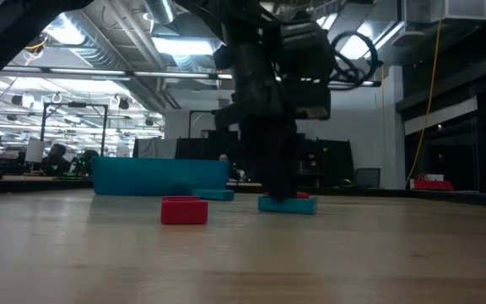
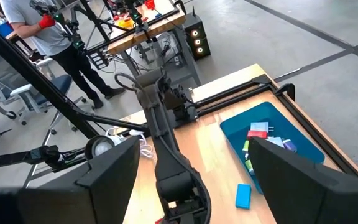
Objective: Pick & Place Office items
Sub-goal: Put the bottom light blue digital clock into the white bin
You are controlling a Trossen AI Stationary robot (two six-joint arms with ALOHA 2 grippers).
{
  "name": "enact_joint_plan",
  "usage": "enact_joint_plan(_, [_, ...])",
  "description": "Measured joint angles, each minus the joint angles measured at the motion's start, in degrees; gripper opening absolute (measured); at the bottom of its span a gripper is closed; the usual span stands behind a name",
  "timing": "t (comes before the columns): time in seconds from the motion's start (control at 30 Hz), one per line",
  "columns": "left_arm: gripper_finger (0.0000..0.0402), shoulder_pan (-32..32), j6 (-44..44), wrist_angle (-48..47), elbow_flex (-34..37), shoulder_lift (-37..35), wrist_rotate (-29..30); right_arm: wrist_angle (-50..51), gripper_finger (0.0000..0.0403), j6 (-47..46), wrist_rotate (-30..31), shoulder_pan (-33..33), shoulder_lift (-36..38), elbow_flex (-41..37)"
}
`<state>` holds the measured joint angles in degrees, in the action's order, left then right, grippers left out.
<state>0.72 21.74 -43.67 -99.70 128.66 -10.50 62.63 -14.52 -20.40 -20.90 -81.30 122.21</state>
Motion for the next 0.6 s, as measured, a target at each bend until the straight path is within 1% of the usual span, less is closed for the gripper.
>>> enact_joint_plan(0.17, [0.025, -1.0, -1.8, -0.3, -0.2, 1.5, -0.2, 0.0, 0.0304, 0.2, 0.0, 0.0, 0.0, 0.0])
enact_joint_plan(0.23, [0.0236, -1.5, -3.4, 0.0, -0.3, 2.5, 0.8, 0.0, 0.0303, 0.2, 0.0, 0.0, 0.0, 0.0])
enact_joint_plan(0.27, [0.0223, -1.7, -4.0, 0.1, -0.3, 2.9, 1.4, 0.0, 0.0303, 0.2, 0.0, 0.0, 0.0, 0.0])
enact_joint_plan(0.33, [0.0179, -1.9, -5.0, 0.2, -0.3, 3.2, 2.0, 0.0, 0.0303, 0.2, 0.0, 0.0, 0.0, 0.0])
enact_joint_plan(0.37, [0.0154, -1.9, -5.5, 0.4, -0.3, 3.3, 1.6, 0.0, 0.0303, 0.2, 0.0, 0.0, 0.0, 0.0])
enact_joint_plan(0.4, [0.0139, -1.9, -6.4, 0.5, -0.4, 3.3, 1.3, 0.0, 0.0303, 0.2, 0.0, 0.0, 0.0, 0.0])
enact_joint_plan(0.5, [0.0139, -1.2, -8.1, -1.2, -3.4, 3.7, -1.7, 0.0, 0.0303, 0.6, 0.0, 0.0, 0.0, 0.0])
enact_joint_plan(0.6, [0.0139, -0.1, -9.6, -3.0, -8.9, 4.9, -5.8, 0.0, 0.0303, 0.7, 0.0, 0.0, 0.0, 0.0])
